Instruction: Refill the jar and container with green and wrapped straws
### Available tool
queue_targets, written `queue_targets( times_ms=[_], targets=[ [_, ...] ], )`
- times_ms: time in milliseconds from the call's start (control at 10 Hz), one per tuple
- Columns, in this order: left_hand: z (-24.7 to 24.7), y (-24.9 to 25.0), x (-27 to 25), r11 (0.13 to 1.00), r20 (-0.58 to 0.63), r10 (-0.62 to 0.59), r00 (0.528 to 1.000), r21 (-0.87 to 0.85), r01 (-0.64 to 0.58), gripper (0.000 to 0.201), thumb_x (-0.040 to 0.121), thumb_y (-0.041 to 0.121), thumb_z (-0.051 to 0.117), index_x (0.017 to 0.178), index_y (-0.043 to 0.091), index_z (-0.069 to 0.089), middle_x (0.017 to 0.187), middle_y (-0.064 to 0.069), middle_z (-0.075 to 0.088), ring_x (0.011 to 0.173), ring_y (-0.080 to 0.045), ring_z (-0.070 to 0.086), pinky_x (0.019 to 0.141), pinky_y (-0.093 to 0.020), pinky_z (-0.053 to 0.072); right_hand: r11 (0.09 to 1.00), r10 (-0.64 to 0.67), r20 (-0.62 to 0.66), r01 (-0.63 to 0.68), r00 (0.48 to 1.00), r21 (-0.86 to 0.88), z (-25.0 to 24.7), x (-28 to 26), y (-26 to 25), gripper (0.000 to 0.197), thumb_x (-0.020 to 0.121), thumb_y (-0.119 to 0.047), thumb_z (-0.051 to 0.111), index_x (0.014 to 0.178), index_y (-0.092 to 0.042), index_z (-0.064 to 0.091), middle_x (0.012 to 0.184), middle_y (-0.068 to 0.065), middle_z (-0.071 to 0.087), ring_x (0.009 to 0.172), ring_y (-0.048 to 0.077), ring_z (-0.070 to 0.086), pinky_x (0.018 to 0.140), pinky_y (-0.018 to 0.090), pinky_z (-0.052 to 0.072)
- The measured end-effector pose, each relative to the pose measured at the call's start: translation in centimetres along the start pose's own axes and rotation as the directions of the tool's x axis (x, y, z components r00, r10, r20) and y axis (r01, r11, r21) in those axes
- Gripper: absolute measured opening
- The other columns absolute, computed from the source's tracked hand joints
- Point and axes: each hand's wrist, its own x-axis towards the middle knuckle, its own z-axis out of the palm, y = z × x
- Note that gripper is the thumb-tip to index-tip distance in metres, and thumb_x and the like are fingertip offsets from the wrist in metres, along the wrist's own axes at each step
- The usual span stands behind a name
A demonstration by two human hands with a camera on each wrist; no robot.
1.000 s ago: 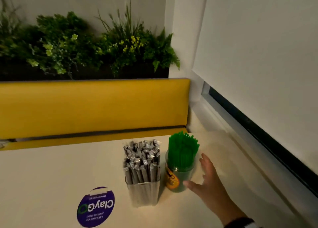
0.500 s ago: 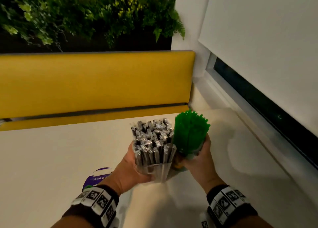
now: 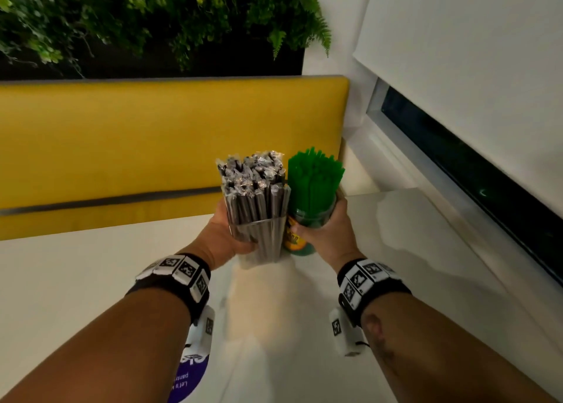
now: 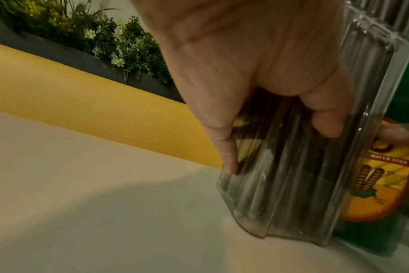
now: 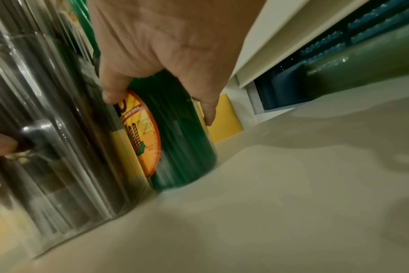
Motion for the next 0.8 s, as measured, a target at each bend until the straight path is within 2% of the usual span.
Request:
queue_targets(
  times_ms=[100,200,300,500,600,700,800],
  targets=[
    [0.4,0.0,1.4,1.000,-0.009,0.021,1.000,-0.008,-0.021,0.107,0.044,0.017,0.089,0.138,0.020,0.037,0.121,-0.007,0.064,0.113,-0.026,0.064,0.096,-0.050,0.054,1.000,0.007,-0.002,-0.007,1.000,0.006,0.2,1.5,0.5,0.102,0.054,-0.021,0.094,0.132,-0.039,0.031,0.121,-0.015,0.057,0.114,0.007,0.056,0.100,0.028,0.046],
    [0.9,0.4,1.9,0.999,-0.020,0.043,0.999,0.008,-0.043,0.101,0.052,0.002,0.088,0.138,0.014,0.036,0.121,-0.009,0.063,0.114,-0.027,0.063,0.096,-0.047,0.055,1.000,0.009,-0.020,-0.009,1.000,0.000,0.4,2.0,0.9,0.102,0.054,-0.023,0.094,0.134,-0.036,0.032,0.119,-0.017,0.057,0.112,0.006,0.057,0.098,0.025,0.046],
    [1.1,0.3,2.1,0.998,-0.011,0.056,0.998,-0.010,-0.057,0.097,0.056,-0.006,0.086,0.137,0.014,0.035,0.119,-0.010,0.063,0.113,-0.028,0.063,0.093,-0.045,0.055,1.000,-0.003,-0.035,0.003,0.999,-0.007,0.4,2.0,1.1,0.101,0.055,-0.023,0.094,0.133,-0.037,0.032,0.116,-0.020,0.056,0.110,0.004,0.056,0.096,0.021,0.045],
    [1.5,0.3,1.8,0.997,-0.023,0.063,0.998,-0.045,-0.064,0.100,0.056,-0.005,0.086,0.137,0.019,0.032,0.121,-0.009,0.061,0.113,-0.027,0.062,0.094,-0.045,0.055,1.000,-0.004,-0.028,0.005,1.000,0.012,0.1,1.6,0.5,0.100,0.054,-0.022,0.094,0.128,-0.043,0.030,0.121,-0.013,0.057,0.113,0.007,0.056,0.099,0.025,0.046],
    [1.6,0.6,1.4,0.998,-0.013,0.021,1.000,-0.055,-0.021,0.104,0.054,-0.002,0.087,0.138,0.023,0.031,0.121,-0.007,0.063,0.115,-0.027,0.063,0.095,-0.048,0.054,1.000,0.016,-0.011,-0.016,1.000,-0.007,-0.1,1.2,0.4,0.102,0.054,-0.023,0.093,0.130,-0.042,0.028,0.126,-0.010,0.055,0.118,0.010,0.054,0.105,0.031,0.046],
    [1.5,0.4,1.4,0.995,0.021,0.011,1.000,-0.099,-0.009,0.132,0.037,0.018,0.093,0.146,0.030,0.021,0.134,-0.006,0.055,0.123,-0.028,0.057,0.096,-0.053,0.053,0.999,0.031,0.014,-0.031,0.999,-0.009,-0.3,1.3,0.5,0.121,0.049,-0.038,0.092,0.145,-0.036,0.017,0.141,-0.007,0.045,0.131,0.013,0.045,0.112,0.041,0.040],
    [1.4,-0.3,0.2,0.999,-0.087,-0.037,0.995,0.000,0.038,0.155,0.037,0.035,0.101,0.153,0.040,-0.002,0.159,-0.006,0.028,0.143,-0.027,0.034,0.110,-0.055,0.040,0.998,0.031,0.000,-0.031,1.000,-0.061,-1.5,0.4,0.3,0.127,0.058,-0.041,0.090,0.153,-0.030,0.006,0.157,-0.002,0.025,0.144,0.016,0.028,0.117,0.043,0.030]
  ],
)
